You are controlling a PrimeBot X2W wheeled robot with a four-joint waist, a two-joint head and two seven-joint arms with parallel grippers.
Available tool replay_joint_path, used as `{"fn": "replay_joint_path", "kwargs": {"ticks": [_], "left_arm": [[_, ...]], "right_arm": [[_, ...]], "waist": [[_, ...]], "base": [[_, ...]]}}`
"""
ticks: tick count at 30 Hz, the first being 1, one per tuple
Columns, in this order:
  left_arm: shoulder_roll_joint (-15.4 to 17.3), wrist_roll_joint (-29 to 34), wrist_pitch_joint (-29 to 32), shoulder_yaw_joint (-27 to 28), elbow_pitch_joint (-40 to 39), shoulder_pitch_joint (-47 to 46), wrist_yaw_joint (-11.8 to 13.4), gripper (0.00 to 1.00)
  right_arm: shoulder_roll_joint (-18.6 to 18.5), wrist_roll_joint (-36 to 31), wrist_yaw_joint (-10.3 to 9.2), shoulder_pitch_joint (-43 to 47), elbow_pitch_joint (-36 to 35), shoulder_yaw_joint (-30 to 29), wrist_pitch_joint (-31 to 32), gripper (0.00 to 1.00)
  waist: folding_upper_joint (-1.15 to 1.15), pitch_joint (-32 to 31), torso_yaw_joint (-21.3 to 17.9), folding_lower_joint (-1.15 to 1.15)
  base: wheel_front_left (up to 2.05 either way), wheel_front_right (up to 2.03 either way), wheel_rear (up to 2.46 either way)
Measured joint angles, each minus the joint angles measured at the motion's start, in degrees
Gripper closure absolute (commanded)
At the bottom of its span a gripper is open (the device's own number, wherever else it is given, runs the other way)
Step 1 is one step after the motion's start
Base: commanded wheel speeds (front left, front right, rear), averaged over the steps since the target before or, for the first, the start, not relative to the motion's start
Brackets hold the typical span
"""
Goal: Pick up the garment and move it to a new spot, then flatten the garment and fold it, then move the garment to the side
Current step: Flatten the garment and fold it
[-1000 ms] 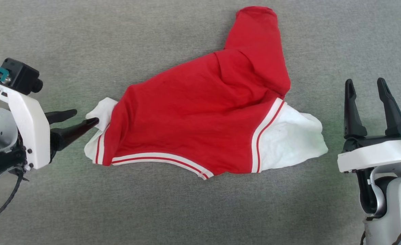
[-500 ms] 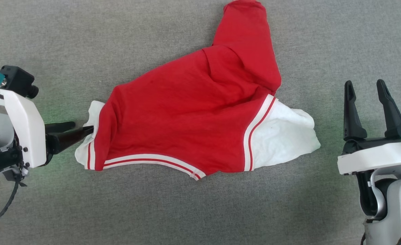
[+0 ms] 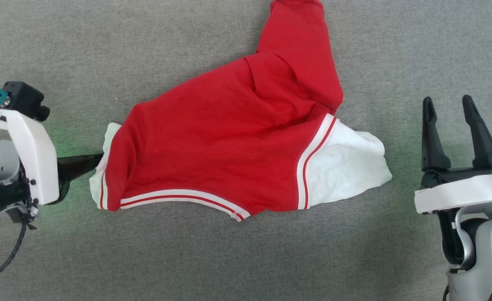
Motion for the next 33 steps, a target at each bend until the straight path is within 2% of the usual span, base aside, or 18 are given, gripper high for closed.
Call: {"fn": "replay_joint_path", "kwargs": {"ticks": [3, 10, 16, 19, 23, 30, 32, 33], "left_arm": [[0.1, 0.2, -1.2, 1.6, 0.0, 0.3, 0.0, 1.0], [3.3, 0.3, -4.3, 5.5, 1.5, 1.0, 0.0, 1.0], [5.2, 3.6, -8.4, 5.6, 6.6, 3.8, 0.0, 1.0], [5.1, 7.5, -9.4, 3.8, 12.3, 4.9, 0.0, 1.0], [3.2, 7.7, -11.2, 3.4, 19.2, 5.8, 0.0, 1.0], [0.2, 7.8, -13.7, 3.2, 20.2, 5.7, 0.0, 0.98], [-0.3, 7.9, -15.0, 3.1, 19.2, 5.8, 0.0, 0.47], [-0.5, 8.0, -16.6, 3.3, 18.8, 5.8, 0.0, 0.08]], "right_arm": [[0.0, -0.1, 0.0, 0.1, 0.0, -0.6, 0.0, 0.0], [0.0, -0.6, 0.01, 0.2, -0.3, -0.8, 0.8, 0.0], [0.0, -1.4, 0.01, 0.1, -0.7, -0.7, 2.1, 0.0], [0.0, -1.7, 0.0, 0.1, -1.2, -0.7, 2.9, 0.0], [0.0, -2.2, 0.01, 0.1, -2.2, -0.8, 3.7, 0.0], [0.0, -3.3, 0.0, 0.3, -3.7, -0.7, 5.8, 0.0], [0.0, -3.8, 0.0, 0.4, -3.9, -0.2, 6.6, 0.0], [0.0, -4.2, 0.0, 0.5, -3.9, 0.2, 6.7, 0.0]], "waist": [[0.0, -0.4, 0.5, 0.0], [0.0, -1.8, 2.0, 0.0], [0.0, -2.6, 3.1, 0.0], [0.0, -2.8, 3.4, 0.0], [0.0, -2.8, 3.6, 0.0], [0.0, -3.5, 4.3, 0.0], [0.0, -4.0, 4.7, 0.0], [0.0, -4.3, 4.8, 0.0]], "base": [[0.0, 0.0, 0.0], [0.0, 0.0, 0.0], [0.0, 0.0, 0.0], [0.0, 0.0, 0.0], [0.0, 0.0, 0.0], [0.0, 0.0, 0.0], [0.0, 0.0, 0.0], [0.0, 0.0, 0.0]]}}
